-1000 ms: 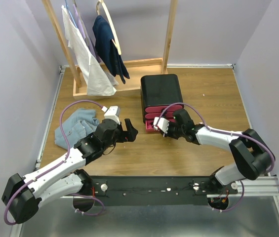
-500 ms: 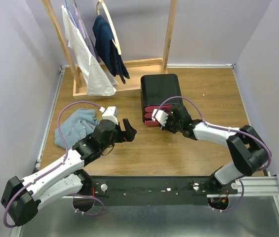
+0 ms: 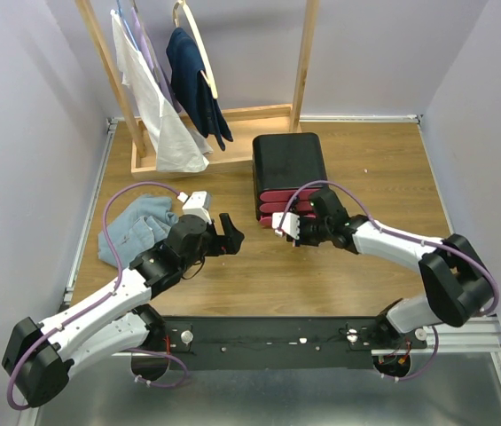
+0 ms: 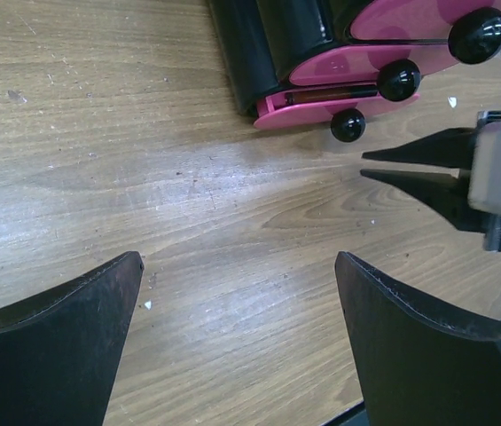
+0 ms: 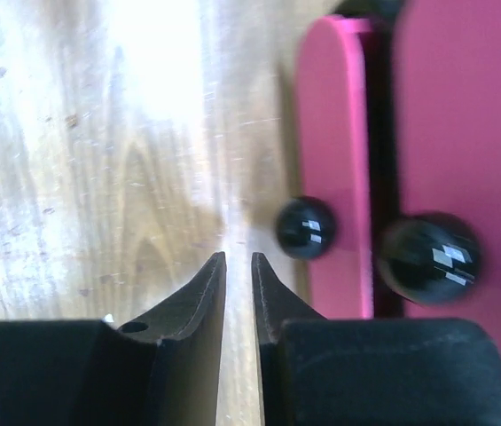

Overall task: Organize the makeup
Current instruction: Close the drawer in the storage box.

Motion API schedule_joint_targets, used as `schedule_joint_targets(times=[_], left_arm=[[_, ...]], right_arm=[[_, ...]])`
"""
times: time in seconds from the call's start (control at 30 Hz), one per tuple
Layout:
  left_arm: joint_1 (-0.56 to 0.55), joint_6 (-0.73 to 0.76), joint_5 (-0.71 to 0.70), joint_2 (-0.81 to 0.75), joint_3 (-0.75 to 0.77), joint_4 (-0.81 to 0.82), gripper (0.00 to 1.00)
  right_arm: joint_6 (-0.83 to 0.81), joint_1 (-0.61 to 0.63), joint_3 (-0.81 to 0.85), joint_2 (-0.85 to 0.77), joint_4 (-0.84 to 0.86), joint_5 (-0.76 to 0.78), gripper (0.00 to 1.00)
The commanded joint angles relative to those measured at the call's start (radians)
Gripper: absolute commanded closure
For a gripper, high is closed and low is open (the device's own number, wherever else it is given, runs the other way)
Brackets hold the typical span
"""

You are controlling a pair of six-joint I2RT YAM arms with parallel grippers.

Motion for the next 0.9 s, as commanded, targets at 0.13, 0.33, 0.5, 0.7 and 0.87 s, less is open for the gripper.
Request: schedule_joint_targets(times=[0.13, 0.33, 0.5, 0.7, 0.87], left_arm=[[0.011, 0.003, -0.018, -0.028, -0.019, 0.003, 0.01], [0.014, 0.008, -0.019, -0.032, -0.019, -0.001, 0.01], [0.015, 0.008, -0.021, -0.039, -0.019, -0.003, 0.01], [0.018, 0.006, -0.019, -0.042, -0.020, -0.003, 0.01], [0.018, 0.009, -0.019, -0.045, -0.016, -0.008, 0.01]], right_arm=[[-0.014, 0.010, 0.061, 0.135, 0.019, 0.023, 0.78], [0.058, 0.022, 0.039, 0.164, 0.207, 0.112, 0.76], [0.098, 0.025, 0.029, 0.182, 0.302, 0.178, 0.64], [0.082, 0.027, 0.015, 0.150, 0.289, 0.175, 0.57], [0.064, 0.027, 0.036, 0.074, 0.101, 0.088, 0.55]])
